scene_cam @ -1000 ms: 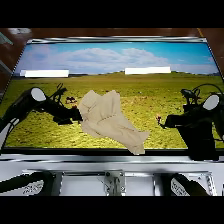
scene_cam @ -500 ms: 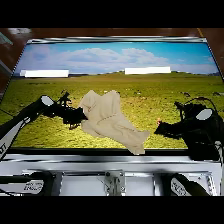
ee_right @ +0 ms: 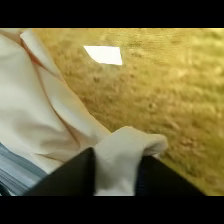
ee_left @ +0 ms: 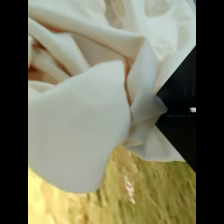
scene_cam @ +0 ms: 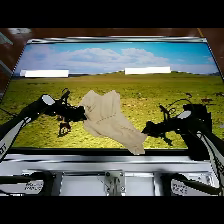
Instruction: Fold the shirts.
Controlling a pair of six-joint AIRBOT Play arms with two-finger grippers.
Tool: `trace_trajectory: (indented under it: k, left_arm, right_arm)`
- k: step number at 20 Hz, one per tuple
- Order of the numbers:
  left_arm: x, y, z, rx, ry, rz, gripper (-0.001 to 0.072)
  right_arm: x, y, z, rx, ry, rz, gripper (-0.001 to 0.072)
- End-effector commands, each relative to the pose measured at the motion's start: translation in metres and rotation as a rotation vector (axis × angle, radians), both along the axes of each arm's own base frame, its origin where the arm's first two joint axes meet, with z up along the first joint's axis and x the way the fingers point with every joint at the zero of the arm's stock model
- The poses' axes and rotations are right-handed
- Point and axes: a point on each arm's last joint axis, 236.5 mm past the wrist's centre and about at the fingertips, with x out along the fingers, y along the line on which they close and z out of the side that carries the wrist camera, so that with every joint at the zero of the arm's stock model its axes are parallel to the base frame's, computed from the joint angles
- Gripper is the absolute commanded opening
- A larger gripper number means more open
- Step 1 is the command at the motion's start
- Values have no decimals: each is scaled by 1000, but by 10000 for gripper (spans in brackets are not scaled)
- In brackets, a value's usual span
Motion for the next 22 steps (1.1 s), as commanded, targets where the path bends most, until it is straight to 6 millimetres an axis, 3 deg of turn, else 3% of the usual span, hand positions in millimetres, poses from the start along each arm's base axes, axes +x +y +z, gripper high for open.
trace_trajectory:
  k: [1,2,4,5,6,7,8,10,11,13,15,16,17,19,20,22]
  left_arm:
    - [10,-1,25,-9,-77,-9,41]
    - [17,-2,43,-16,-125,-10,41]
    - [36,-4,100,-32,-279,-11,40]
    - [46,-3,141,-31,-387,-17,40]
    - [54,-1,195,-26,-534,-33,40]
    - [55,0,261,-22,-711,-59,40]
    - [48,3,326,-20,-874,-70,41]
    - [12,16,453,-8,-1184,-48,41]
    - [-16,24,510,-2,-1328,-29,41]
    - [-74,40,587,5,-1544,12,41]
    - [-117,52,621,-12,-1624,62,41]
    - [-129,54,621,-26,-1613,68,41]
    - [-135,53,608,-7,-1568,42,41]
    - [-134,51,562,80,-1412,-52,41]
    - [-130,52,536,113,-1314,-79,41]
    - [-126,56,479,181,-1121,-142,41]
  right_arm:
    - [3,30,1,28,-24,62,67]
    - [6,34,13,48,-42,100,66]
    - [22,40,53,85,-143,176,65]
    - [37,42,86,94,-247,219,65]
    - [53,44,124,89,-372,244,65]
    - [71,44,171,71,-520,249,64]
    - [87,43,230,48,-700,241,64]
    - [97,37,361,1,-1064,169,64]
    - [88,33,427,-6,-1229,105,64]
    - [54,27,525,13,-1455,13,64]
    - [19,25,579,40,-1577,-27,64]
    - [4,24,596,56,-1610,-41,64]
    - [-6,25,606,75,-1620,-54,64]
    - [-15,27,610,89,-1605,-50,64]
    - [-13,25,606,74,-1586,-53,64]
    - [1,14,578,-40,-1507,-36,64]
